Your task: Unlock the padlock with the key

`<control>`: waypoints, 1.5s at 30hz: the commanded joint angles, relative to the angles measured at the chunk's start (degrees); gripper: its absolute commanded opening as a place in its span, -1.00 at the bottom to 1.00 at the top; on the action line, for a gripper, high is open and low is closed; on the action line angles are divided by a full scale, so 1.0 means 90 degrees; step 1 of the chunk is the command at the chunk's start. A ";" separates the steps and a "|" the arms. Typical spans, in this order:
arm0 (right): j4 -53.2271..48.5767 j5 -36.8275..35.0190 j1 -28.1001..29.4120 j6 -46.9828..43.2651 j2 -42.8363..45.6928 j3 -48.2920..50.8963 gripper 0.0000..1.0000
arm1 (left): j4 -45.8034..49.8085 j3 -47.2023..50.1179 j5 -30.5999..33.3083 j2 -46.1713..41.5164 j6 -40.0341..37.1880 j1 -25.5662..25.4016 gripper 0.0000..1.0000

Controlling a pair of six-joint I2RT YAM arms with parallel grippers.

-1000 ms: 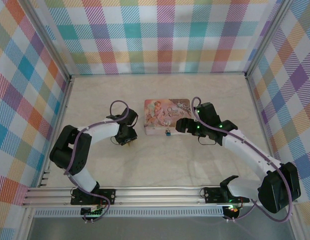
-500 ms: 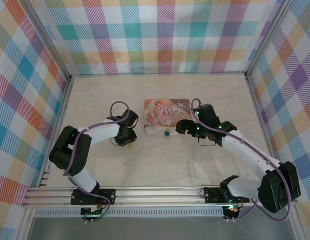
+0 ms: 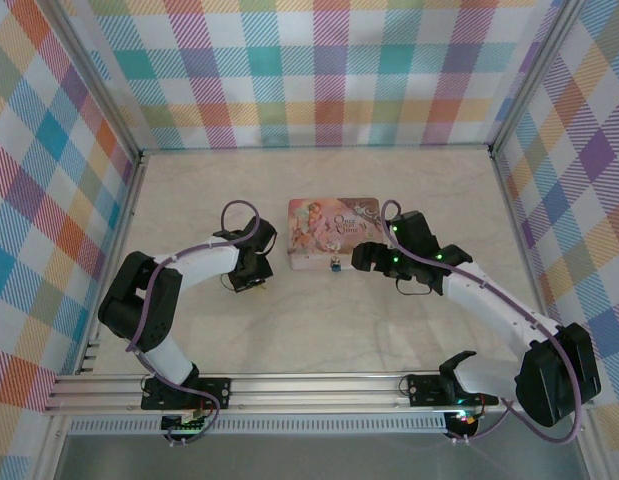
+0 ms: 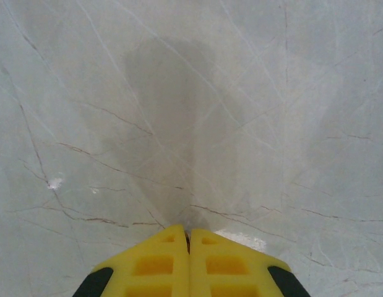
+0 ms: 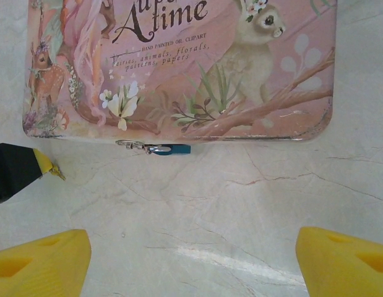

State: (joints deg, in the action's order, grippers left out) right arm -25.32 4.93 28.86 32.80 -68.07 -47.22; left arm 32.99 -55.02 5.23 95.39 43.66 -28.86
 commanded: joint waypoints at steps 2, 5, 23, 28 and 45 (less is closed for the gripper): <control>0.0132 0.0009 0.0035 0.0100 0.0188 0.0046 0.72 | 0.0352 -0.0176 -0.0009 -0.0211 -0.0155 -0.0094 -1.00; 0.0113 0.0071 0.0035 0.0101 0.0291 0.0023 0.71 | 0.0433 -0.0295 -0.0099 -0.0372 -0.0240 -0.0099 -1.00; 0.2091 0.3046 0.0236 0.0201 0.0429 0.0023 0.10 | 0.0041 -0.1781 -0.2831 -0.1647 -0.1120 -0.0414 -1.00; 0.2407 0.3298 0.0491 0.0275 0.0250 -0.0095 0.00 | -0.0238 -0.2074 -0.3209 -0.1707 -0.1152 -0.0777 -1.00; 0.2638 0.3195 0.0524 0.0367 0.0176 0.0007 -0.35 | -0.0742 -0.2173 -0.3729 -0.1751 -0.1184 -0.1294 -1.00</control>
State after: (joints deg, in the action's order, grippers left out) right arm -2.22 34.28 33.26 36.86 -66.24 -46.89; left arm 28.45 -73.01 -26.37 81.19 33.74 -39.48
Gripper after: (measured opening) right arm 0.334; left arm 0.050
